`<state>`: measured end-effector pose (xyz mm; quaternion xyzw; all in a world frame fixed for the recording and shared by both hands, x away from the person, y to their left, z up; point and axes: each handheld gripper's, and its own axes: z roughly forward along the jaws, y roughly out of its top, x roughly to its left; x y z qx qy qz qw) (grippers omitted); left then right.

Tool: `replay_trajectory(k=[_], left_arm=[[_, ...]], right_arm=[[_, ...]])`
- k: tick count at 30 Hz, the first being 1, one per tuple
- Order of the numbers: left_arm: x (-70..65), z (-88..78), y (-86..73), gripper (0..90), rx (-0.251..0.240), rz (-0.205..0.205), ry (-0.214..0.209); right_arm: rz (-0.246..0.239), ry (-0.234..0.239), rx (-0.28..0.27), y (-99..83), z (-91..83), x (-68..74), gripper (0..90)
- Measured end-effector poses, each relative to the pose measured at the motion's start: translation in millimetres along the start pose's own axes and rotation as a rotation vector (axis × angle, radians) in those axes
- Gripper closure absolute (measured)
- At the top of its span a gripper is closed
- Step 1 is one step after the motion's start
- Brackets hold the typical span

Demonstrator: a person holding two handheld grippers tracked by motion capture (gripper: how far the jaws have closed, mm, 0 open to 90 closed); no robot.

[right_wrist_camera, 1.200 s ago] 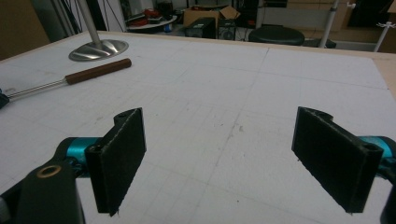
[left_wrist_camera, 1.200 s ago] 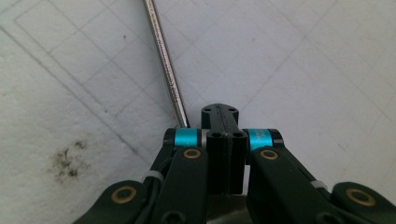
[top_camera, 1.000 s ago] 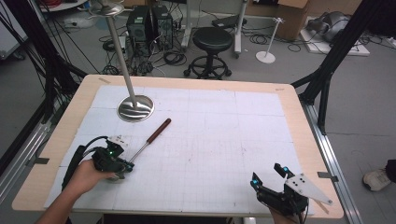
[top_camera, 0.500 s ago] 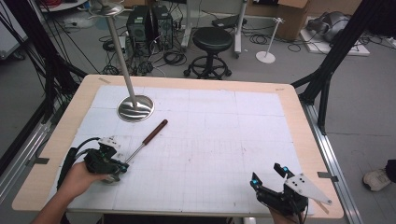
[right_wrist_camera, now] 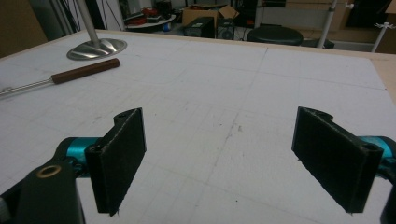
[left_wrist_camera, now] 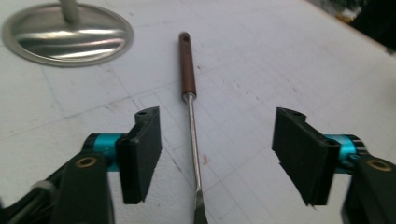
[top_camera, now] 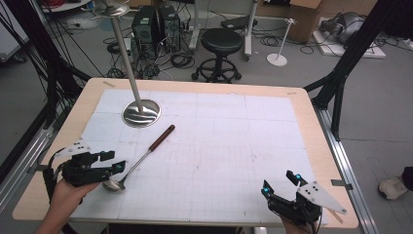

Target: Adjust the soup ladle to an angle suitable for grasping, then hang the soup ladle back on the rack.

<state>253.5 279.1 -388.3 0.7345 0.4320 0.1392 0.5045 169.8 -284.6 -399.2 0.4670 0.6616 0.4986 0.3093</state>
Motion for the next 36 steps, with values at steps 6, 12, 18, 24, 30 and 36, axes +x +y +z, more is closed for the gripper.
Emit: replay_trajectory(k=[6, 12, 18, 24, 30, 36], left_arm=[[0.0, -9.4, -1.6, 22.7, -0.059, 0.006, 0.078], [-1.9, -16.6, -2.9, 23.0, -0.134, 0.037, 0.097], [-0.5, -16.5, -7.9, 23.1, -0.156, 0.025, 0.096], [-1.2, -15.5, -3.5, 23.0, -0.146, 0.026, 0.096], [-5.1, -4.1, 14.8, 23.5, -0.066, 0.065, 0.065], [1.4, 28.6, 28.0, 24.1, 0.097, 0.038, 0.066]], right_arm=[[-0.024, -0.004, 0.015, 1.9, 3.0, 3.0, 16.2], [-0.032, -0.007, 0.02, 3.0, 3.5, 5.8, 16.2], [-0.028, -0.001, 0.025, 2.2, 2.7, 4.5, 16.2], [-0.024, 0.001, 0.02, 2.5, 2.0, 5.1, 16.2], [-0.028, -0.006, 0.02, 2.7, 1.0, 5.0, 16.2], [-0.026, -0.012, 0.016, 4.0, 0.8, 4.4, 16.2]])
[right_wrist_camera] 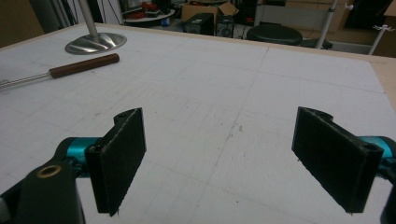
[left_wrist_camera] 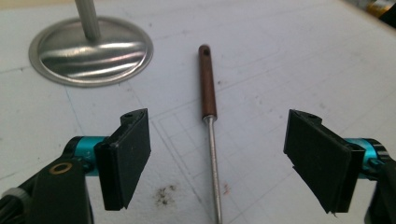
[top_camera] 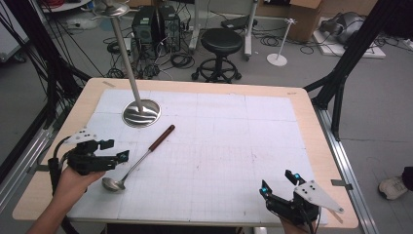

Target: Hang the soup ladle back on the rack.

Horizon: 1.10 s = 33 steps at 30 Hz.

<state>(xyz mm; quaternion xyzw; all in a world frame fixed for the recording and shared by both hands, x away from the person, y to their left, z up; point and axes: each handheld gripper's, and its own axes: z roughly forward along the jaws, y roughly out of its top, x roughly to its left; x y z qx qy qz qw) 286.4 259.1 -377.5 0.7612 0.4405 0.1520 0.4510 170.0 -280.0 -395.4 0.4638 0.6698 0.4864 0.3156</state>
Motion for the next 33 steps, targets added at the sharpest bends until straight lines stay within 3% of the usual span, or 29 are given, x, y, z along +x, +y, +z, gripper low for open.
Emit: replay_trajectory(k=[2, 3, 4, 7, 10, 11, 12, 13, 14, 20, 24, 28, 33], left_arm=[[0.7, 8.3, -0.6, 27.0, 0.057, 0.012, 0.001], [0.7, 8.3, -0.6, 28.3, 0.057, 0.012, 0.001], [0.2, 15.0, -1.7, 29.9, 0.112, 0.031, -0.008], [-0.9, 21.7, -2.5, 32.6, 0.15, 0.038, -0.005], [0.1, 33.9, -3.0, 34.7, 0.224, 0.044, -0.003], [0.1, 33.9, -3.0, 35.7, 0.224, 0.044, -0.003], [1.5, 39.0, -3.5, 37.8, 0.267, 0.048, -0.016], [1.5, 39.0, -3.5, 40.0, 0.267, 0.048, -0.016], [1.4, 42.9, -4.2, 41.2, 0.303, 0.052, -0.018], [-0.5, 49.8, -4.3, 46.0, 0.355, 0.053, -0.029], [-4.4, 57.7, -3.4, 50.7, 0.422, 0.081, -0.041], [-9.8, 63.2, 0.7, 57.0, 0.456, 0.094, -0.05], [-8.5, 69.0, 0.7, 58.7, 0.487, 0.086, -0.029]], right_arm=[[-0.008, 0.002, -0.003, 0.1, 0.7, -0.3, 16.2], [-0.008, 0.002, -0.003, 0.1, 0.7, -0.3, 16.2], [-0.01, 0.008, 0.002, -0.7, 1.3, -0.3, 16.2], [-0.01, 0.007, 0.009, -1.2, 0.5, -0.3, 16.2], [-0.004, -0.001, 0.0, -0.3, -1.4, -2.0, 16.3], [-0.004, -0.001, 0.0, -0.3, -1.4, -2.0, 16.3], [-0.006, -0.004, -0.006, 0.4, -1.5, -2.3, 16.2], [-0.007, -0.003, -0.007, 0.5, -1.2, -2.2, 16.2], [-0.006, -0.003, -0.005, 0.3, -0.9, -1.9, 16.2], [-0.003, -0.003, 0.001, 0.3, 0.2, -1.3, 16.2], [-0.005, -0.005, -0.001, 0.6, 0.1, -1.7, 16.2], [-0.007, -0.006, -0.002, 0.6, 0.2, -2.1, 16.2], [-0.004, -0.005, -0.003, 0.5, -0.4, -2.5, 16.2]])
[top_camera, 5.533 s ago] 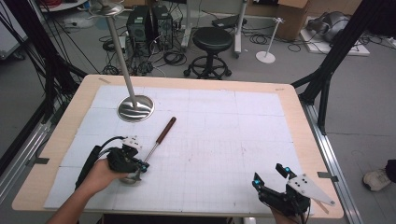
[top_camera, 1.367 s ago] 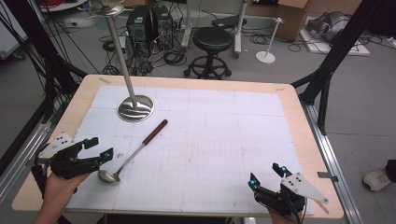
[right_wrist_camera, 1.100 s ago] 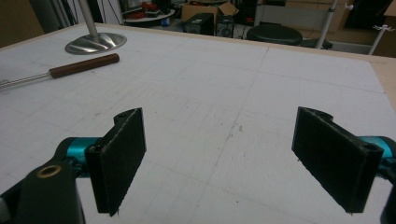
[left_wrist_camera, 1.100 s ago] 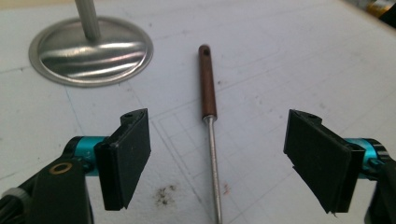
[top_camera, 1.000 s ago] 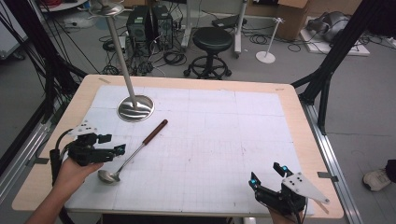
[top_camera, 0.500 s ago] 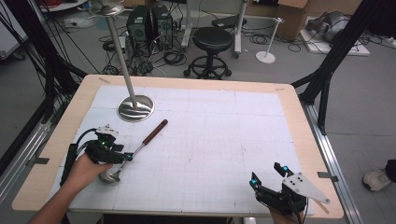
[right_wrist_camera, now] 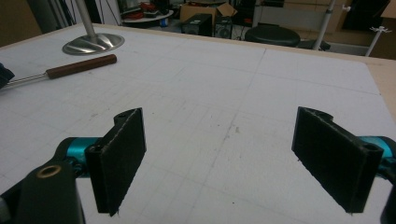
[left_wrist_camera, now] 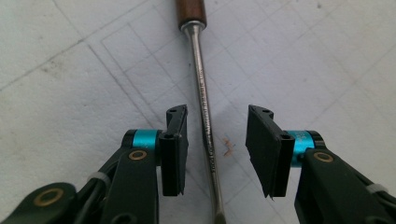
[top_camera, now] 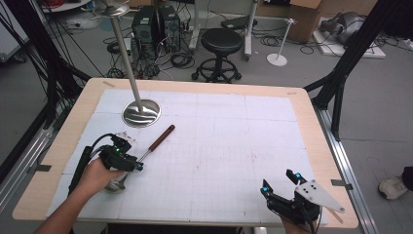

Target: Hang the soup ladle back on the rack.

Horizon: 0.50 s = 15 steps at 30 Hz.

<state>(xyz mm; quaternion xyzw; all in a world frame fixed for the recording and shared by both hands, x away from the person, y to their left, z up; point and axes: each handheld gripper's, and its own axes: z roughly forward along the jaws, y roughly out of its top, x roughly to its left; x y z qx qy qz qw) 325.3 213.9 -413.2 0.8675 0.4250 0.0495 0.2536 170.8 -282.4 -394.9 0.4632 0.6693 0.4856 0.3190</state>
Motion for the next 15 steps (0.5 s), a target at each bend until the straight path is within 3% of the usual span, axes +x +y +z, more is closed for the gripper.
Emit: replay_trajectory(k=[6, 15], left_arm=[[1.1, 3.3, 0.7, 61.4, 0.015, 0.002, 0.01], [-2.3, 3.9, -0.2, 73.6, 0.017, 0.019, 0.052]], right_arm=[[0.006, -0.002, 0.0, -0.3, 0.1, -0.7, 16.2], [0.004, -0.002, -0.001, -0.2, 0.1, -0.3, 16.3]])
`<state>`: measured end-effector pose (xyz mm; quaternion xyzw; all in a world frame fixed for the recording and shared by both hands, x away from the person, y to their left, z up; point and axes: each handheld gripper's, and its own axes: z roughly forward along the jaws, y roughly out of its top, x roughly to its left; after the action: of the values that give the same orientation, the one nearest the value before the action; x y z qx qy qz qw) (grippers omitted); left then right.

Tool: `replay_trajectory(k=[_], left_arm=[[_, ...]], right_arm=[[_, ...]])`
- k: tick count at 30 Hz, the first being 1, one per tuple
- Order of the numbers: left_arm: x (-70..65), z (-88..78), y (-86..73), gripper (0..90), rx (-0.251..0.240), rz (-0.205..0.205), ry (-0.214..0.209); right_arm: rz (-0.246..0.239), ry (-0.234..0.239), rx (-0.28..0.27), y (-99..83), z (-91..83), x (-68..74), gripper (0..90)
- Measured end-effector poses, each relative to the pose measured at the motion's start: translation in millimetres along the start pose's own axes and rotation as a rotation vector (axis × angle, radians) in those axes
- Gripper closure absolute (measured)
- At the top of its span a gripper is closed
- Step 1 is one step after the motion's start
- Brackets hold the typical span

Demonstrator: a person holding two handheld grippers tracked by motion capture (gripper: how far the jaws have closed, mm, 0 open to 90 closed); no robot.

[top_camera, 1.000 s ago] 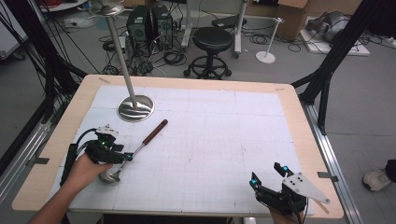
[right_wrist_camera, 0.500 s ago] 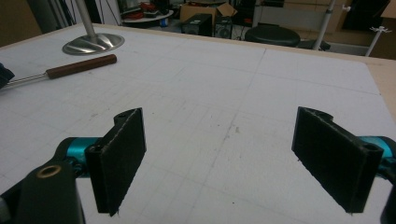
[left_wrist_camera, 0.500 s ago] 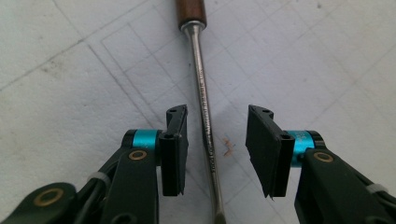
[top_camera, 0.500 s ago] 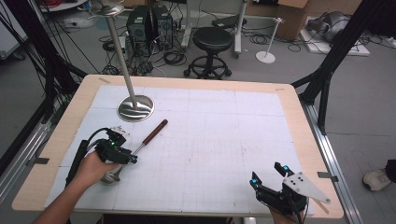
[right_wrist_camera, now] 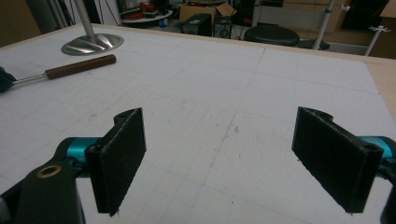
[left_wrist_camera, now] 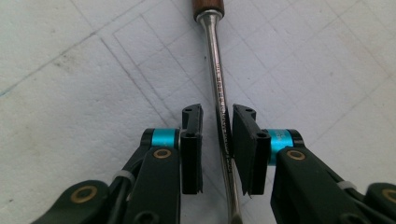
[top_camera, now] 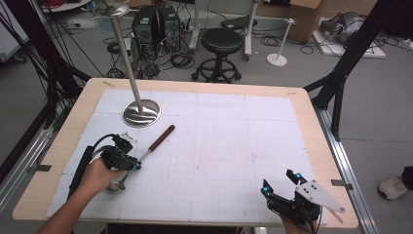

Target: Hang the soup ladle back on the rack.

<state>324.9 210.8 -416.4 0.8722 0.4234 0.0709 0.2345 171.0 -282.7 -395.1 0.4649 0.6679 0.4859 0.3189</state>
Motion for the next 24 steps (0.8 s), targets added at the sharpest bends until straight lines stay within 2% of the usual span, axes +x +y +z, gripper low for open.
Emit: replay_trajectory(k=[4, 7, 12, 17, 23, 24], left_arm=[[-1.2, 0.1, 1.1, 75.3, 0.01, 0.003, 0.012], [-2.8, 0.7, 1.9, 80.3, 0.015, 0.017, 0.005], [-0.8, 0.7, 3.0, 81.3, 0.024, -0.021, -0.003], [-1.9, 1.2, 3.7, 82.2, 0.023, -0.043, 0.009], [-1.1, -0.5, 3.8, 83.8, 0.022, -0.049, -0.005], [-1.6, -1.5, 3.4, 83.8, 0.015, -0.035, -0.001]], right_arm=[[0.001, -0.002, 0.001, 0.2, 0.1, 0.2, 16.3], [-0.002, -0.004, 0.002, 0.3, 0.2, 0.0, 16.2], [0.001, -0.003, 0.002, 0.3, 0.3, 0.5, 16.2], [-0.005, -0.001, 0.003, 0.6, 0.4, 0.3, 16.3], [-0.007, -0.006, -0.001, 0.6, -0.8, -0.6, 16.3], [0.0, -0.009, -0.002, 0.3, -1.0, -1.3, 16.2]])
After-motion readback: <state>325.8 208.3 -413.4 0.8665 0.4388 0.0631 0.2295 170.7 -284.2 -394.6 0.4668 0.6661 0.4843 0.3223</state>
